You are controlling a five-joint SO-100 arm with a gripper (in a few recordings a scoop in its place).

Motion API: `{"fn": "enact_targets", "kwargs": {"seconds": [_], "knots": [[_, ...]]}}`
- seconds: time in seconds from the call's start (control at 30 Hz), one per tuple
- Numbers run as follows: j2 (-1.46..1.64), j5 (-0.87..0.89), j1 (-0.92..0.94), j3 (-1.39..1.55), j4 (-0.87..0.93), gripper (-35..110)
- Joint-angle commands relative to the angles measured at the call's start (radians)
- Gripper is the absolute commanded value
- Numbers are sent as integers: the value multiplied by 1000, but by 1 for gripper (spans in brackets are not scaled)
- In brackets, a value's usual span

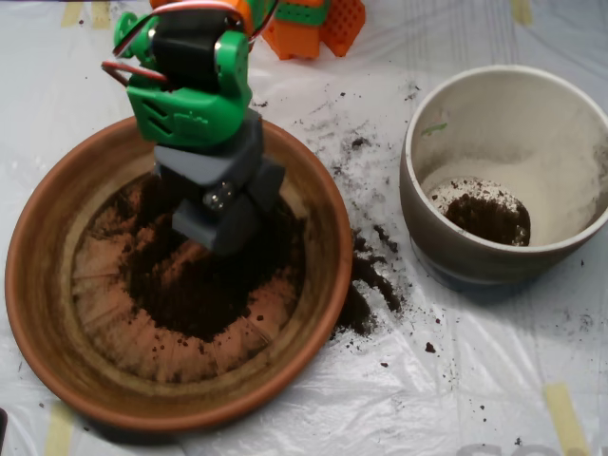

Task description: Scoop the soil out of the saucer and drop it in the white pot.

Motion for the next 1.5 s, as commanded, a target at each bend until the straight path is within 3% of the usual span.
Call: {"fn": "enact_targets", "kwargs": {"seconds": [0.0,0.43,0.73,0.9,1.1,1.47], "knots": [[181,-8,-51,-155,71,-1],[322,-97,-347,-301,176,-1],[267,-195,-663,-411,201,-1],[183,-224,-746,-492,230,0],[178,-225,-807,-485,262,26],[236,-206,-830,-446,311,39]]}}
